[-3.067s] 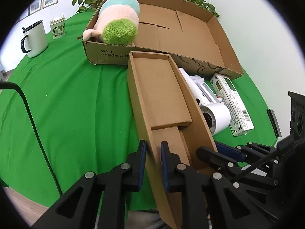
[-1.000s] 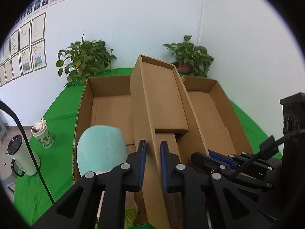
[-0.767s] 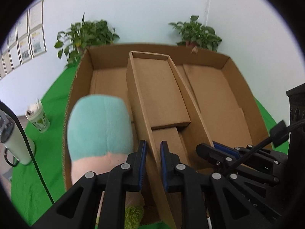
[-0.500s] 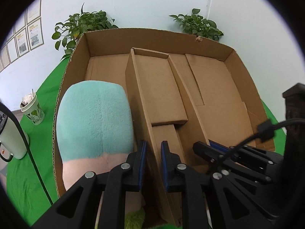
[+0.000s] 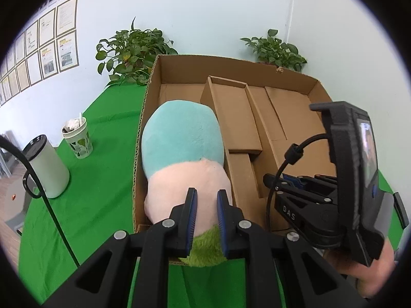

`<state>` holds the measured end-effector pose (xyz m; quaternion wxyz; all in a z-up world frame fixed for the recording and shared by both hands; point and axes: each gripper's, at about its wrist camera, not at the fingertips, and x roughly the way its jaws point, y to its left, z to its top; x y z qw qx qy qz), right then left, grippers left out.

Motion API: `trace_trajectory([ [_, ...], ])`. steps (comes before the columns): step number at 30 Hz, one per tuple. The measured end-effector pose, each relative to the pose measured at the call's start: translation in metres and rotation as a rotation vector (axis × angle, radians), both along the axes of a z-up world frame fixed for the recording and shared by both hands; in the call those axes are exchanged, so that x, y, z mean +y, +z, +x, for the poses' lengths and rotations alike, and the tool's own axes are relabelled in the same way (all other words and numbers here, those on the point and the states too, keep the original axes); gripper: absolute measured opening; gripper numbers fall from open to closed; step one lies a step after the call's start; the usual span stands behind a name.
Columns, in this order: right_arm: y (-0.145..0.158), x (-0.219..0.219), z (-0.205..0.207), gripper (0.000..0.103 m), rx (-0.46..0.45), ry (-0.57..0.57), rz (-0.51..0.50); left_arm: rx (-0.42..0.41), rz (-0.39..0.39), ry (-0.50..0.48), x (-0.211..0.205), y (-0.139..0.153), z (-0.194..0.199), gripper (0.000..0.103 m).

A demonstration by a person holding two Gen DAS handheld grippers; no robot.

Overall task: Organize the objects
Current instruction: 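Lower the cardboard tray beside the plush toy and open the left gripper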

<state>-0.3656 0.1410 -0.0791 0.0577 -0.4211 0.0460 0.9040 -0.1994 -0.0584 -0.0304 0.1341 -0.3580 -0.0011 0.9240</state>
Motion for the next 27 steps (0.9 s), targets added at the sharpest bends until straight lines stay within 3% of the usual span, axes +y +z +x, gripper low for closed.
trace_trajectory([
  [4, -0.005, -0.008, -0.014, 0.006, -0.008, -0.001, 0.024, 0.017, -0.012, -0.017, 0.003, -0.003, 0.006, 0.022],
  [8, -0.011, -0.011, -0.018, 0.007, 0.005, -0.004, 0.017, 0.043, -0.009, -0.004, 0.002, -0.001, 0.013, 0.047],
  [11, -0.011, -0.012, -0.023, 0.008, 0.013, -0.003, 0.019, 0.080, 0.010, 0.009, -0.003, 0.005, 0.020, 0.051],
  [15, 0.000, -0.014, -0.017, 0.013, 0.068, -0.003, 0.038, 0.166, 0.020, 0.039, -0.007, 0.021, 0.032, 0.067],
  [17, 0.012, -0.017, -0.010, 0.042, 0.118, 0.010, 0.044, 0.209, 0.031, 0.063, -0.008, 0.032, 0.039, 0.076],
  [18, 0.017, -0.015, 0.000, 0.051, 0.143, 0.011, 0.045, 0.232, 0.031, 0.074, -0.007, 0.037, 0.043, 0.080],
  [20, 0.027, -0.011, 0.025, 0.087, 0.197, 0.007, 0.045, 0.279, 0.026, 0.093, -0.005, 0.046, 0.052, 0.080],
  [22, 0.035, -0.011, 0.044, 0.102, 0.232, 0.004, 0.042, 0.293, 0.022, 0.087, 0.000, 0.053, 0.058, 0.080],
  [27, 0.040, 0.015, 0.099, 0.102, 0.226, -0.038, 0.052, 0.291, 0.026, 0.080, 0.017, 0.059, 0.076, 0.081],
])
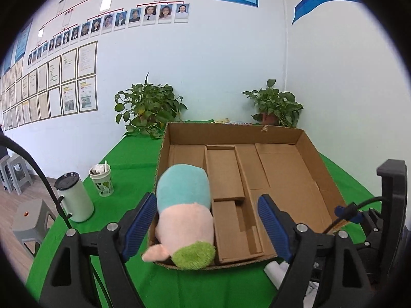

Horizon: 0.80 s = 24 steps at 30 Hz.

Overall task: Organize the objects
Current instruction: 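Lower the cardboard tray beside the plush toy and open the left gripper, then move the right gripper toward the white hair dryer on the table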

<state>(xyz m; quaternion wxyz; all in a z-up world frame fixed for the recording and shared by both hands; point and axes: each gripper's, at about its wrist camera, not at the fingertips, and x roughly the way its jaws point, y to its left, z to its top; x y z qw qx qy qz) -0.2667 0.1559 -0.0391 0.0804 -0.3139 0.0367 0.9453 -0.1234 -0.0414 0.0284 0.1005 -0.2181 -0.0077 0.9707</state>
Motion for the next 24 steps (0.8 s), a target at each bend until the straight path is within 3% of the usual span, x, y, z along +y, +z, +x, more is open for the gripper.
trace_trajectory([
  [4, 0.006, 0.029, 0.074, 0.102, 0.018, -0.027, -0.008, -0.003, -0.016, 0.002, 0.016, -0.003, 0.014, 0.081],
  [11, 0.034, 0.042, 0.156, 0.101, 0.100, -0.022, 0.041, -0.008, -0.005, 0.038, 0.030, -0.009, 0.026, 0.078],
  [13, 0.035, 0.043, 0.162, 0.097, 0.105, -0.016, 0.041, -0.034, -0.011, 0.027, 0.034, -0.015, 0.023, 0.067],
  [16, 0.028, 0.043, 0.160, 0.088, 0.061, 0.023, 0.009, -0.073, -0.015, 0.025, 0.037, -0.024, 0.018, 0.036],
  [17, 0.023, 0.042, 0.158, 0.080, 0.041, 0.044, 0.008, -0.079, -0.008, 0.013, 0.037, -0.026, 0.018, 0.014],
  [18, 0.021, 0.041, 0.157, 0.074, 0.027, 0.051, 0.010, -0.087, -0.003, -0.002, 0.038, -0.028, 0.018, 0.003],
  [19, 0.016, 0.040, 0.154, 0.060, 0.014, 0.048, 0.013, -0.081, -0.005, -0.008, 0.038, -0.029, 0.020, 0.003],
  [20, 0.013, 0.041, 0.151, 0.035, 0.007, 0.043, 0.010, -0.062, -0.012, -0.004, 0.039, -0.028, 0.023, 0.001],
  [22, 0.008, 0.045, 0.148, 0.002, -0.004, 0.039, -0.004, -0.037, -0.024, -0.001, 0.040, -0.026, 0.027, 0.001],
  [24, 0.006, 0.051, 0.148, 0.002, 0.008, 0.026, -0.015, -0.033, -0.029, 0.000, 0.041, -0.024, 0.027, 0.001],
])
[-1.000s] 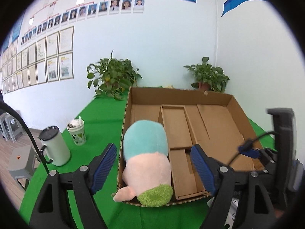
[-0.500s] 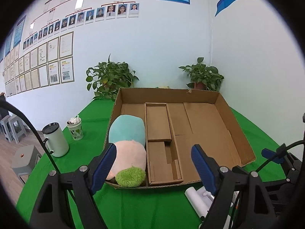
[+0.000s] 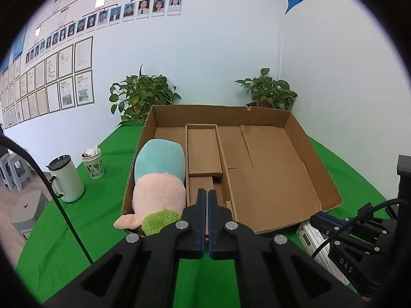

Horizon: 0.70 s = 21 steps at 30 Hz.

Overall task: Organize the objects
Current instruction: 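Move the right gripper toward the white hair dryer on the table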

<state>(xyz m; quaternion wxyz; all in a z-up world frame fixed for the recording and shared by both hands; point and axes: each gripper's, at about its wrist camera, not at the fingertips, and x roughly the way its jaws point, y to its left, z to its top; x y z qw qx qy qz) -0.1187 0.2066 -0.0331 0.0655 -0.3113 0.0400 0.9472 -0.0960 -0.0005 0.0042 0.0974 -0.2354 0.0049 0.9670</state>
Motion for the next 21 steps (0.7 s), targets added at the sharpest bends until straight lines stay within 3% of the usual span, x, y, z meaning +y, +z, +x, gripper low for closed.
trace_trajectory([
  [2, 0.000, 0.004, 0.001, 0.001, 0.010, -0.022, -0.005, -0.005, -0.017, 0.005, 0.003, 0.000, -0.002, 0.001],
  [4, 0.002, 0.005, 0.004, 0.002, 0.009, -0.036, 0.006, -0.013, -0.039, 0.026, 0.006, -0.002, -0.005, 0.015],
  [6, 0.005, 0.006, 0.009, 0.003, 0.028, -0.067, 0.021, -0.026, -0.028, 0.009, 0.008, -0.005, -0.005, 0.076],
  [7, 0.007, 0.006, 0.011, 0.010, 0.030, -0.077, 0.027, -0.012, -0.006, 0.000, 0.007, -0.005, -0.003, 0.084],
  [9, 0.007, 0.006, 0.013, 0.051, 0.027, -0.089, 0.053, 0.000, 0.013, -0.005, 0.006, -0.006, 0.000, 0.084],
  [10, 0.007, 0.007, 0.015, 0.091, 0.033, -0.089, 0.057, -0.010, 0.008, -0.011, 0.007, -0.007, -0.001, 0.084],
  [11, 0.006, 0.008, 0.017, 0.102, 0.037, -0.095, 0.061, -0.016, 0.001, -0.016, 0.007, -0.008, -0.002, 0.084],
  [16, -0.001, 0.014, 0.021, 0.102, -0.006, -0.076, 0.044, -0.031, 0.010, -0.004, 0.003, -0.012, -0.005, 0.084],
  [21, 0.002, 0.008, 0.029, 0.103, 0.019, -0.033, 0.057, -0.060, 0.048, 0.000, -0.001, -0.013, -0.007, 0.084],
])
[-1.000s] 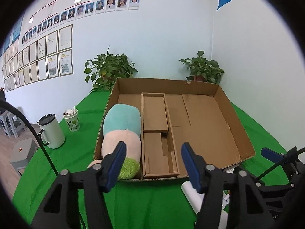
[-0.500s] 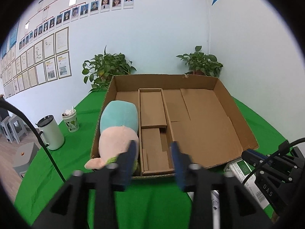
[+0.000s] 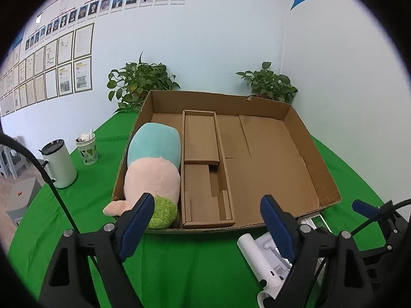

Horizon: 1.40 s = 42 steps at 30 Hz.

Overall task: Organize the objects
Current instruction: 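Move the right gripper toward the white hair dryer on the table, then close the right gripper on the white hair dryer body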

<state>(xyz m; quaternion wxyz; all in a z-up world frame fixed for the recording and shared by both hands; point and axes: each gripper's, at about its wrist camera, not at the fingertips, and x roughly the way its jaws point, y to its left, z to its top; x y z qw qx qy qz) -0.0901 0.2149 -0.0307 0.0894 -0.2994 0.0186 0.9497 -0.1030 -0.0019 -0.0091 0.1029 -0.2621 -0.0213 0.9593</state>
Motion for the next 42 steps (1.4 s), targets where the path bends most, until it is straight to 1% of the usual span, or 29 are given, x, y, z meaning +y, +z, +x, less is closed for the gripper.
trace_trajectory([
  [4, 0.008, -0.011, 0.003, 0.103, 0.053, 0.042, 0.058, -0.019, 0.011, 0.006, -0.003, 0.000, 0.000, 0.084],
  [8, 0.009, -0.016, 0.002, 0.103, 0.085, 0.079, 0.064, -0.021, 0.019, 0.032, -0.008, -0.002, -0.001, 0.084],
  [10, 0.006, -0.016, 0.000, 0.103, 0.084, 0.090, 0.065, -0.017, 0.001, 0.032, -0.007, -0.003, -0.001, 0.084],
  [13, 0.000, -0.013, -0.002, 0.103, 0.072, 0.113, 0.037, 0.002, -0.030, 0.024, -0.004, -0.003, 0.000, 0.084],
  [16, -0.006, -0.014, -0.001, 0.103, 0.060, 0.154, 0.029, -0.018, -0.016, -0.004, -0.001, -0.005, -0.004, 0.084],
  [19, -0.014, -0.013, -0.001, 0.103, 0.032, 0.204, -0.014, -0.052, 0.016, -0.043, 0.001, -0.010, -0.009, 0.084],
  [21, -0.020, -0.013, 0.002, 0.103, 0.009, 0.254, -0.051, -0.101, 0.052, -0.085, 0.001, -0.015, -0.013, 0.084],
  [24, -0.033, -0.016, 0.011, 0.103, -0.024, 0.333, -0.079, -0.183, 0.112, -0.157, -0.003, -0.024, -0.015, 0.084],
  [27, -0.049, -0.017, 0.023, 0.103, -0.086, 0.394, -0.130, -0.252, 0.157, -0.213, -0.006, -0.037, -0.017, 0.083],
  [31, -0.066, -0.017, 0.029, 0.102, -0.153, 0.405, -0.171, -0.354, 0.224, -0.271, -0.007, -0.055, -0.026, 0.082],
  [33, -0.068, -0.020, 0.026, 0.101, -0.162, 0.405, -0.157, -0.397, 0.260, -0.318, -0.003, -0.061, -0.029, 0.082],
  [36, -0.070, -0.024, 0.019, 0.100, -0.170, 0.405, -0.142, -0.443, 0.292, -0.398, 0.008, -0.071, -0.031, 0.082],
  [39, -0.074, -0.033, 0.009, 0.091, -0.212, 0.409, -0.123, -0.493, 0.321, -0.427, 0.016, -0.083, -0.037, 0.078],
  [41, -0.080, -0.040, 0.005, 0.079, -0.245, 0.412, -0.104, -0.529, 0.351, -0.430, 0.017, -0.091, -0.041, 0.074],
  [42, -0.083, -0.044, 0.004, 0.075, -0.262, 0.409, -0.088, -0.546, 0.363, -0.429, 0.018, -0.095, -0.042, 0.073],
])
